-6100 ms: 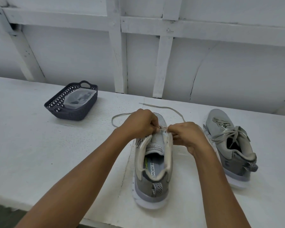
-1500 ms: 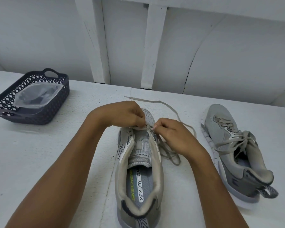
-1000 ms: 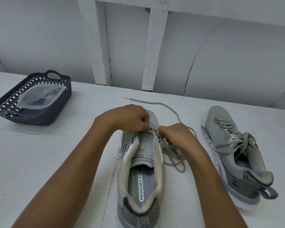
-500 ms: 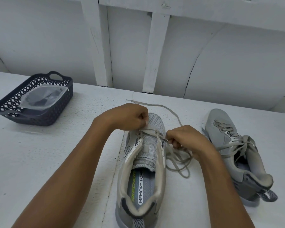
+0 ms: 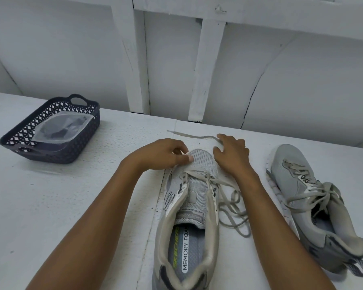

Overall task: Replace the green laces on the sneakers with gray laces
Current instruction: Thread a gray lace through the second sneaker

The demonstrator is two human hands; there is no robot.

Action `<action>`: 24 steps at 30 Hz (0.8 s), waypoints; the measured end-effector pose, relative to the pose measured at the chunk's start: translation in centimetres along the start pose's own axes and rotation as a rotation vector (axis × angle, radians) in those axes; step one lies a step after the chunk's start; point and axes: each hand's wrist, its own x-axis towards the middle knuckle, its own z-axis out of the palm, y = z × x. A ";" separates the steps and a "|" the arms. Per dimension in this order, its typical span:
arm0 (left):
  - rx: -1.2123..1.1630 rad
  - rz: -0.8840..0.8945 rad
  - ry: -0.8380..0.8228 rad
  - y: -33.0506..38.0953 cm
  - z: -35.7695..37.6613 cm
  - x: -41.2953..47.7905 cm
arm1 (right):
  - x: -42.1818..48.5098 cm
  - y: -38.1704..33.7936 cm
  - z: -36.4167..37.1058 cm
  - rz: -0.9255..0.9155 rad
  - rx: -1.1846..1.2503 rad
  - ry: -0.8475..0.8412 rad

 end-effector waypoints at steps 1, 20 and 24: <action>-0.018 0.005 -0.007 -0.1 0.1 0.0 | 0.4 0.1 0.3 -0.003 -0.026 0.017; -0.164 0.310 0.059 2.0 -0.8 -1.0 | -5.4 -2.3 -7.3 -0.316 0.981 -0.255; -0.275 0.340 0.039 2.6 -0.9 -1.3 | -5.7 -2.8 -7.6 -0.296 0.990 -0.239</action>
